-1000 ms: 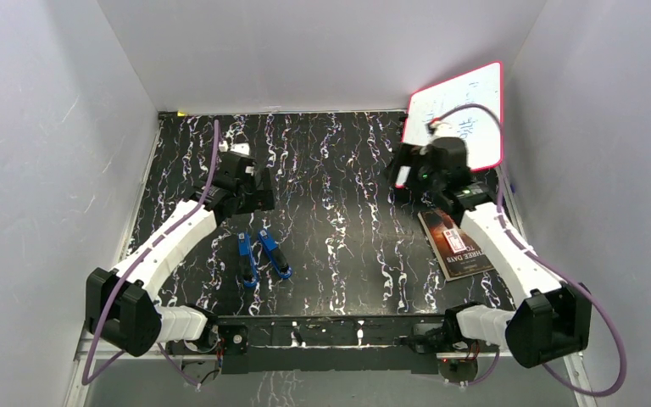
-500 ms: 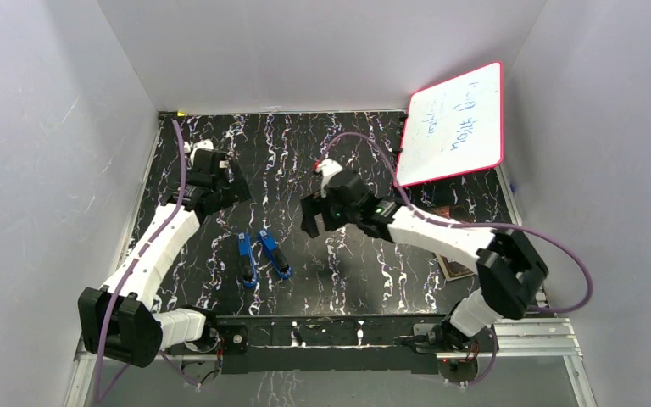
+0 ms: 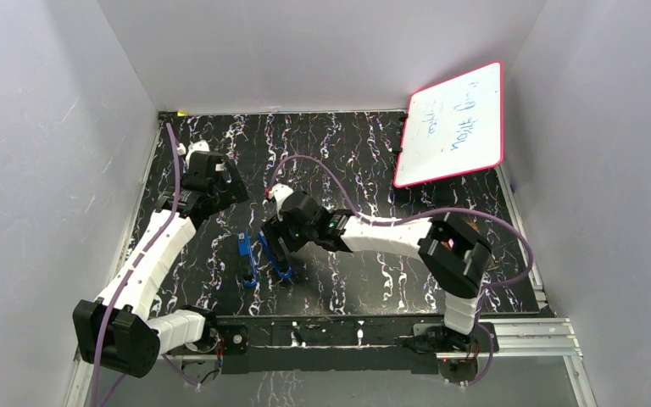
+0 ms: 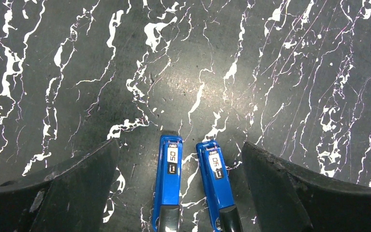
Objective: Load the staples into the stapler
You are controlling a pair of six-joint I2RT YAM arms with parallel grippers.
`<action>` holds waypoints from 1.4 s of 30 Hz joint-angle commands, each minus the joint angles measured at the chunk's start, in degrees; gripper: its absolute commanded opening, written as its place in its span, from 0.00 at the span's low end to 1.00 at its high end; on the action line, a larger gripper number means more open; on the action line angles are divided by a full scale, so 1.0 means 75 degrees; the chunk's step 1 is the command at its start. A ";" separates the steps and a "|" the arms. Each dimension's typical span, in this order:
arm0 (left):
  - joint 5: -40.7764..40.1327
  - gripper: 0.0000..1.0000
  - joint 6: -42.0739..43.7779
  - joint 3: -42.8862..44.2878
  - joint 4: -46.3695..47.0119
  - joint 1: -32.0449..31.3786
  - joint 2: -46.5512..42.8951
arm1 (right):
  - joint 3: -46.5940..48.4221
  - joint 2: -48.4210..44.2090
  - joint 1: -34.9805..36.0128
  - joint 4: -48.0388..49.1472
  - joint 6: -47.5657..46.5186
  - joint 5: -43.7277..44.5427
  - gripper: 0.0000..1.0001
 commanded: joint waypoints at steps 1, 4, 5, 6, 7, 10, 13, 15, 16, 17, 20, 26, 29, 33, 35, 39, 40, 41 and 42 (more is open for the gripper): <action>-0.0140 0.98 -0.0022 -0.0056 -0.0170 0.0041 -0.0318 | 0.0443 0.0386 0.0101 0.0251 0.0008 -0.0080 0.80; -0.0138 0.98 -0.0028 -0.0121 -0.0172 0.0041 -0.0374 | 0.0543 0.0625 0.0143 0.0227 0.0004 -0.0080 0.75; -0.0123 0.98 -0.0039 -0.0137 -0.0172 0.0042 -0.0391 | 0.0564 0.0687 0.0151 0.0226 -0.0001 -0.0086 0.75; -0.0120 0.98 -0.0049 -0.0152 -0.0156 0.0041 -0.0402 | 0.0585 0.0749 0.0165 0.0218 -0.0010 -0.0101 0.73; -0.0111 0.98 -0.0051 -0.0164 -0.0159 0.0041 -0.0405 | 0.0616 0.0808 0.0177 0.0206 -0.0010 -0.0106 0.73; -0.0100 0.98 -0.0052 -0.0185 -0.0157 0.0041 -0.0394 | 0.0714 0.0994 0.0202 0.0150 -0.0018 -0.0156 0.70; -0.0109 0.98 -0.0045 -0.0189 -0.0156 0.0041 -0.0405 | 0.0827 0.1151 0.0225 0.0058 -0.0035 -0.0142 0.66; -0.0110 0.98 -0.0040 -0.0202 -0.0143 0.0042 -0.0404 | 0.0906 0.1241 0.0218 -0.0037 -0.0053 -0.0088 0.62; -0.0110 0.98 -0.0040 -0.0202 -0.0143 0.0041 -0.0399 | 0.0938 0.1271 0.0225 -0.0091 -0.0065 -0.0059 0.59; -0.0108 0.98 -0.0040 -0.0210 -0.0143 0.0041 -0.0405 | 0.0946 0.1295 0.0230 -0.0130 -0.0067 -0.0007 0.56; -0.0124 0.98 -0.0040 -0.0226 -0.0133 0.0045 -0.0396 | 0.0908 0.1229 0.0236 -0.0126 -0.0050 0.0210 0.49; -0.0132 0.98 -0.0022 -0.0238 -0.0130 0.0041 -0.0404 | 0.0776 0.1009 0.0238 -0.0095 -0.0035 0.0668 0.35; -0.0143 0.98 -0.0017 -0.0249 -0.0129 0.0042 -0.0428 | 0.0706 0.0831 0.0237 -0.0091 -0.0023 0.0827 0.27; -0.0128 0.98 0.0058 -0.0255 -0.0148 0.0049 -0.0435 | 0.0666 0.0565 0.0167 -0.0185 -0.0099 0.1165 0.16; -0.0070 0.98 0.0102 -0.0250 -0.0127 0.0041 -0.0429 | 0.0639 0.0396 0.0060 -0.0207 -0.0146 0.1277 0.12; -0.0076 0.98 0.0137 -0.0200 -0.0128 0.0041 -0.0439 | 0.0504 0.0077 -0.0352 -0.0244 -0.0261 0.1445 0.02; -0.0098 0.98 0.0127 -0.0202 -0.0136 0.0041 -0.0446 | 0.0464 0.0018 -0.0515 -0.0253 -0.0283 0.1438 0.01; -0.0108 0.98 0.0141 -0.0197 -0.0110 0.0042 -0.0455 | 0.0420 -0.0049 -0.0698 -0.0254 -0.0314 0.1432 0.00; -0.0083 0.98 0.0161 -0.0197 -0.0088 0.0041 -0.0447 | 0.0376 -0.0102 -0.0868 -0.0254 -0.0360 0.1430 0.00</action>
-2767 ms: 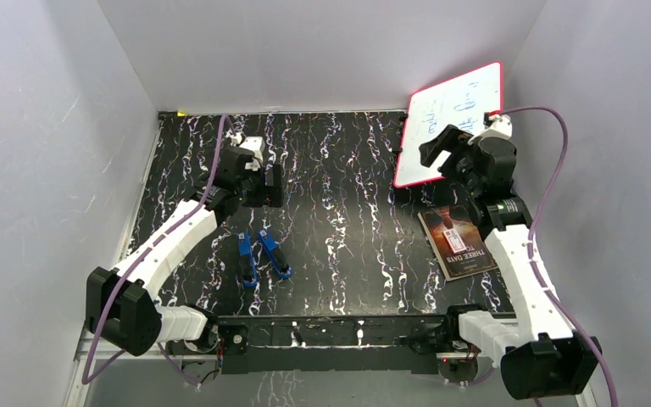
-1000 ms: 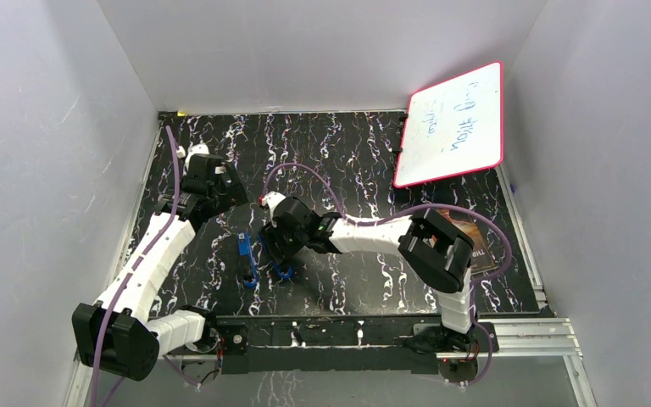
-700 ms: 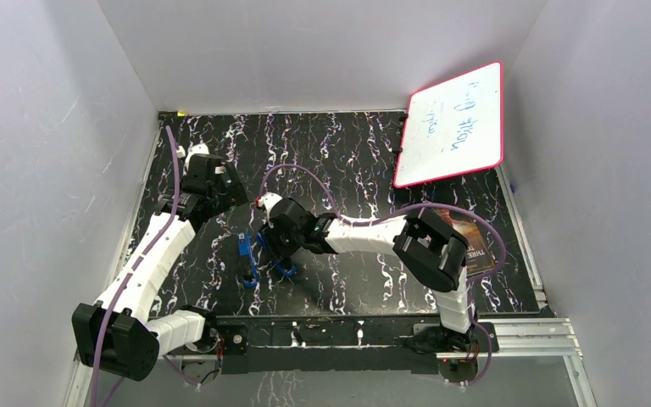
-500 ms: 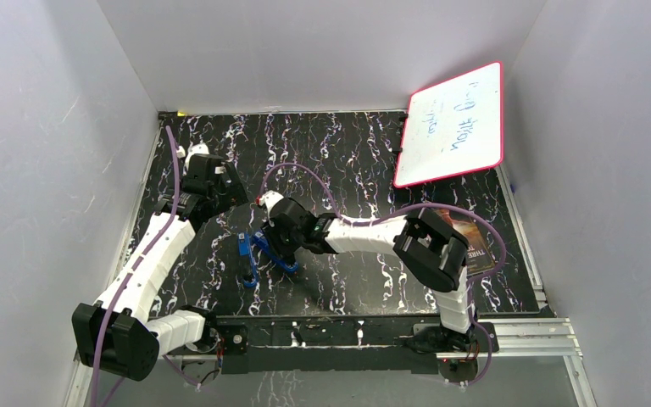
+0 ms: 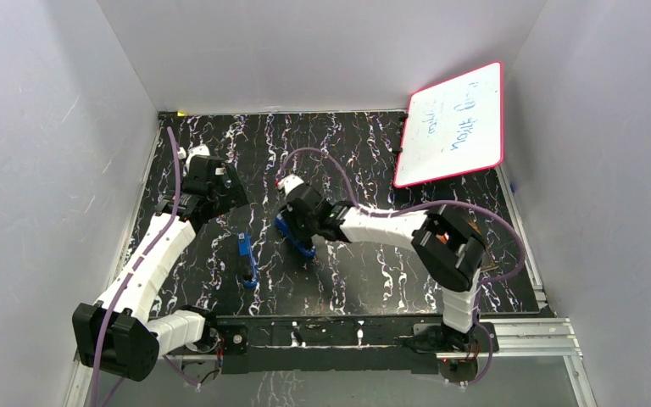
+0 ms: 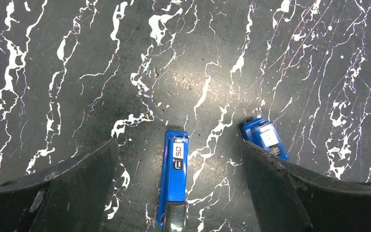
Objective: Load the staples into the stapler
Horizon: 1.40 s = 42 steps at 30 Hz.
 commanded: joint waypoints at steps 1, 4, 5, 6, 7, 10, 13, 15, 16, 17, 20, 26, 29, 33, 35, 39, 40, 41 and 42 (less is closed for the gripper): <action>-0.0046 0.98 0.0142 0.0065 -0.0040 0.0045 -0.0248 | -0.0065 -0.0806 -0.0800 0.0375 -0.0251 0.0365 0.00; 0.0073 0.98 0.0243 0.0109 -0.0035 0.0044 -0.0128 | -0.0102 -0.0872 -0.1378 0.0265 -0.0518 0.0263 0.00; 0.0115 0.98 0.0303 0.0113 -0.0033 0.0041 -0.0084 | -0.0096 -0.0882 -0.1571 0.0229 -0.0613 0.0197 0.00; 0.0183 0.98 0.0366 0.0130 -0.0032 0.0047 -0.0029 | -0.0082 -0.0855 -0.1775 0.0188 -0.0725 0.0112 0.00; 0.0265 0.98 0.0432 0.0133 -0.0037 0.0045 0.0020 | -0.0050 -0.0825 -0.1940 0.0146 -0.0832 0.0051 0.00; 0.0441 0.98 0.0609 0.0167 -0.0085 0.0045 0.0166 | 0.0069 -0.0664 -0.2484 0.0064 -0.1123 -0.0048 0.00; 0.0494 0.98 0.0659 0.0191 -0.0231 0.0042 0.0290 | 0.0252 -0.0442 -0.2927 -0.0025 -0.1323 -0.0202 0.00; 0.0582 0.98 0.0677 0.0228 -0.0343 0.0042 0.0402 | 0.0391 -0.0245 -0.3121 -0.0109 -0.1418 -0.0190 0.02; 0.0632 0.98 0.0689 0.0242 -0.0403 0.0044 0.0467 | 0.0471 -0.0154 -0.3214 -0.0131 -0.1466 -0.0189 0.03; 0.0699 0.98 0.0723 0.0250 -0.0456 0.0041 0.0539 | 0.0530 -0.0073 -0.3295 -0.0148 -0.1495 -0.0189 0.04; 0.0713 0.98 0.0797 0.0309 -0.0667 0.0041 0.0761 | 0.0713 0.0147 -0.3522 -0.0193 -0.1523 -0.0195 0.06; 0.0795 0.98 0.0665 0.0301 -0.0894 0.0048 0.0949 | 0.0850 0.0293 -0.3822 -0.0242 -0.1502 -0.0306 0.28; 0.0873 0.98 0.0415 0.0201 -0.1030 0.0044 0.0947 | 0.0767 0.0107 -0.3854 -0.0193 -0.1459 -0.0417 0.43; 0.1226 0.98 -0.0092 -0.0236 -0.1097 -0.0064 0.0799 | 0.0594 -0.0334 -0.3858 -0.0095 -0.1346 -0.0627 0.53; 0.1188 0.98 -0.0421 -0.0510 -0.1171 -0.0303 0.0706 | 0.0496 -0.0603 -0.3851 -0.0066 -0.1288 -0.0651 0.55; 0.0980 0.97 -0.1108 -0.1071 -0.1366 -0.0788 0.0604 | 0.0304 -0.1088 -0.3855 -0.0073 -0.1139 -0.0752 0.60; 0.0930 0.95 -0.1290 -0.1183 -0.1419 -0.0864 0.0576 | 0.0261 -0.1284 -0.3857 -0.0076 -0.1103 -0.0778 0.60; 0.0863 0.94 -0.1462 -0.1263 -0.1430 -0.0986 0.0546 | 0.0207 -0.1418 -0.3855 -0.0076 -0.1076 -0.0794 0.60; 0.0804 0.91 -0.1563 -0.1277 -0.1431 -0.1092 0.0536 | 0.0138 -0.1514 -0.3861 -0.0070 -0.1040 -0.0803 0.60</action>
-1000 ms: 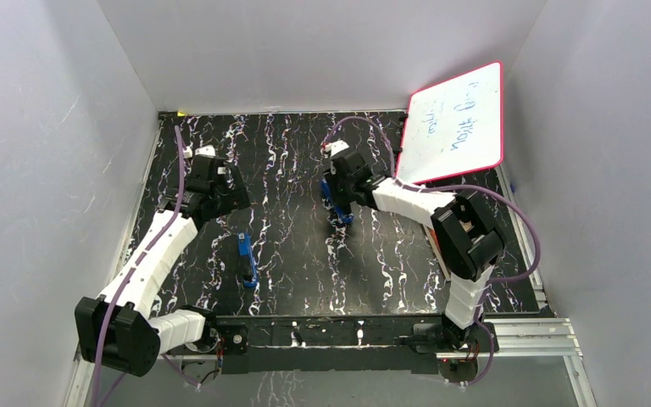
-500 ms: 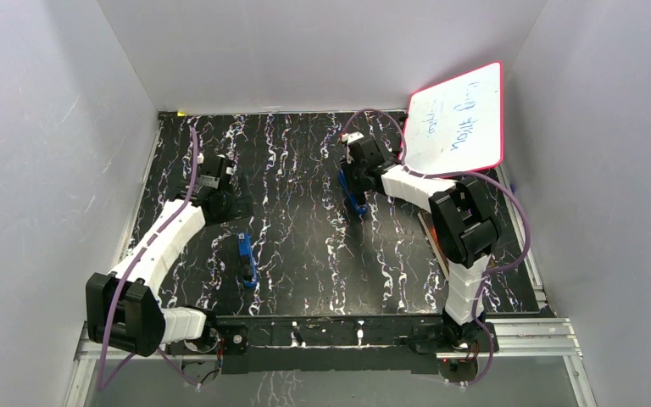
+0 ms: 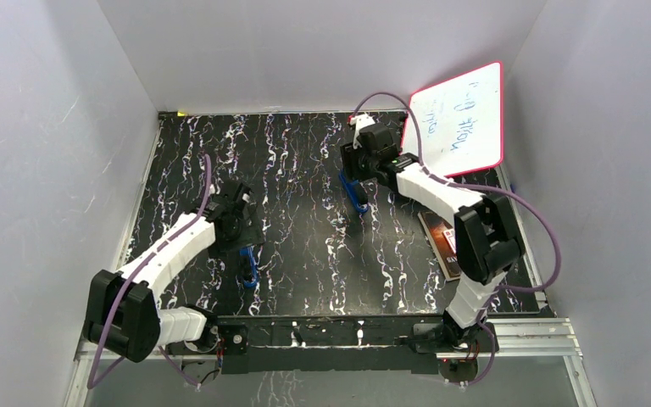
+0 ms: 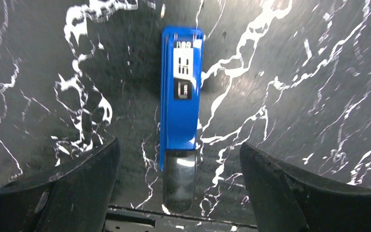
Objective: Load the staples into the stapler
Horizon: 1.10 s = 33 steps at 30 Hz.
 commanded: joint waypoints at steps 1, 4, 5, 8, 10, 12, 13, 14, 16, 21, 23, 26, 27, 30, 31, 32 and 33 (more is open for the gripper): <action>-0.0126 0.88 -0.0910 -0.0208 -0.0412 -0.0393 -0.0279 | -0.0192 -0.0841 0.0004 0.0349 0.0236 -0.0169 0.60; -0.0056 0.79 -0.1083 -0.0228 -0.0340 -0.0484 0.0005 | -0.0275 -0.0988 -0.0006 0.0347 0.0304 -0.0171 0.61; -0.0067 0.75 -0.1123 -0.0260 -0.0306 -0.0509 0.0084 | -0.0287 -0.1023 0.0002 0.0336 0.0321 -0.0161 0.61; 0.0004 0.65 -0.1169 -0.0398 -0.0030 -0.0536 0.0206 | -0.0331 -0.1097 0.0008 0.0307 0.0397 -0.0142 0.61; 0.0105 0.59 -0.1200 -0.0410 0.0152 -0.0546 0.0311 | -0.0361 -0.1162 0.0001 0.0300 0.0443 -0.0129 0.61; 0.0190 0.52 -0.1229 -0.0377 0.0286 -0.0549 0.0459 | -0.0379 -0.1225 0.0003 0.0264 0.0481 -0.0122 0.61; 0.0228 0.49 -0.1245 -0.0365 0.0341 -0.0549 0.0522 | -0.0398 -0.1262 0.0003 0.0243 0.0490 -0.0116 0.61; 0.0262 0.46 -0.1248 -0.0365 0.0406 -0.0549 0.0577 | -0.0419 -0.1303 0.0003 0.0220 0.0524 -0.0091 0.61; 0.0305 0.39 -0.1265 -0.0344 0.0482 -0.0549 0.0655 | -0.0466 -0.1396 -0.0004 0.0190 0.0556 -0.0065 0.61; 0.0347 0.21 -0.1487 -0.0164 0.0710 -0.0549 0.0691 | -0.0668 -0.1760 0.0000 0.0216 0.0776 0.0160 0.61; 0.0490 0.15 -0.1693 -0.0058 0.0977 -0.0543 0.0758 | -0.0820 -0.1935 -0.0003 0.0300 0.0940 0.0287 0.62; 0.0706 0.08 -0.2008 0.0249 0.1415 -0.0549 0.1135 | -0.1061 -0.2196 -0.0002 0.0418 0.1216 0.0525 0.62; 0.0744 0.06 -0.2129 0.0408 0.1515 -0.0543 0.1314 | -0.1142 -0.2277 0.0003 0.0431 0.1297 0.0625 0.62; 0.0760 0.04 -0.2511 0.0909 0.1787 -0.0549 0.1785 | -0.1355 -0.2527 0.0001 0.0448 0.1497 0.0909 0.63; 0.0761 0.04 -0.2601 0.1060 0.1913 -0.0546 0.1918 | -0.1416 -0.2598 0.0003 0.0446 0.1515 0.0973 0.63; 0.0742 0.05 -0.2674 0.1220 0.2003 -0.0549 0.2093 | -0.1469 -0.2650 0.0003 0.0430 0.1513 0.1023 0.63; 0.0715 0.06 -0.2722 0.1396 0.2079 -0.0549 0.2255 | -0.1505 -0.2697 -0.0003 0.0371 0.1517 0.1106 0.64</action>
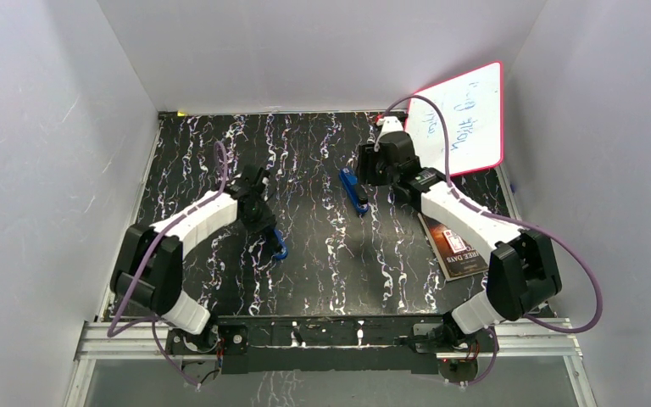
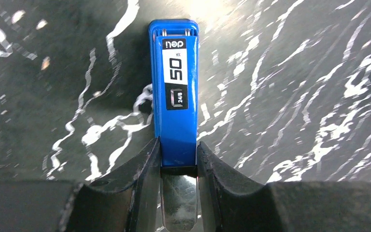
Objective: Load the staples into the stapler
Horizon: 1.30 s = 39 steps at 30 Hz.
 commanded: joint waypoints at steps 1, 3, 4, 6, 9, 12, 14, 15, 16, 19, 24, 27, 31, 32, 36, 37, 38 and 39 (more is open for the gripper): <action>0.0059 0.08 -0.0555 0.0909 0.0656 -0.0042 0.0479 | -0.0195 -0.0445 0.0003 0.0205 0.0273 0.0539 0.64; -0.0052 0.15 -0.0559 0.1240 0.0620 -0.0036 0.0850 | -0.0256 -0.0505 0.0004 0.0111 0.0271 0.0596 0.64; -0.0104 0.17 -0.0553 0.1359 0.0601 -0.0036 0.1007 | -0.0287 -0.0542 0.0003 0.0084 0.0269 0.0600 0.64; -0.0112 0.24 -0.0548 0.1519 0.0611 -0.0033 0.1216 | -0.0347 -0.0592 0.0001 0.0044 0.0272 0.0599 0.65; -0.0134 0.38 -0.0383 0.1721 0.0604 -0.0036 0.1367 | -0.0380 -0.0600 -0.0001 -0.0005 0.0272 0.0553 0.65; -0.0170 0.56 -0.0179 0.1847 0.0594 -0.0036 0.1280 | -0.0364 -0.0587 0.0000 -0.0013 0.0262 0.0433 0.64; -0.0254 0.63 0.0066 0.1951 0.0550 -0.0037 0.1112 | -0.0346 -0.0603 0.0003 0.0003 0.0260 0.0340 0.64; -0.0289 0.65 0.0219 0.2009 0.0554 -0.0036 0.0994 | -0.0345 -0.0624 -0.0006 0.0023 0.0258 0.0301 0.65; -0.0322 0.69 0.0438 0.2069 0.0568 -0.0036 0.0878 | -0.0364 -0.0656 -0.0001 0.0052 0.0260 0.0276 0.65; -0.0217 0.80 0.1538 0.2226 0.0821 -0.0028 0.0453 | -0.0479 -0.0806 -0.0005 0.0204 0.0243 0.0208 0.65; 0.0329 0.91 0.4144 0.2242 0.1490 -0.0008 -0.0243 | -0.0966 -0.1168 -0.0004 0.0780 0.0224 0.0127 0.67; 0.1134 0.98 0.6256 0.1994 0.1954 -0.0013 -0.0676 | -0.1121 -0.1324 0.0000 0.0967 0.0293 0.0149 0.68; 0.2112 0.98 0.7991 0.1151 0.2862 -0.0013 -0.1468 | -0.1597 -0.1629 0.0000 0.1491 0.0573 0.0104 0.68; 0.2500 0.98 0.8481 0.0899 0.3064 -0.0013 -0.1692 | -0.1849 -0.1781 -0.0006 0.1850 0.0704 0.0023 0.68; 0.4526 0.95 1.1258 -0.0040 0.3209 -0.0010 -0.2384 | -0.2602 -0.2409 0.0001 0.2611 0.0523 -0.0836 0.70; 0.4870 0.94 1.1939 -0.0250 0.3193 -0.0012 -0.2507 | -0.2612 -0.2480 0.0003 0.2416 0.0413 -0.1079 0.72; 0.5043 0.94 1.2452 -0.0410 0.3136 -0.0019 -0.2583 | -0.2657 -0.2560 0.0003 0.2322 0.0291 -0.1349 0.73; 0.5162 0.94 1.2937 -0.0504 0.2988 -0.0013 -0.2617 | -0.2752 -0.2659 0.0003 0.2305 0.0200 -0.1596 0.74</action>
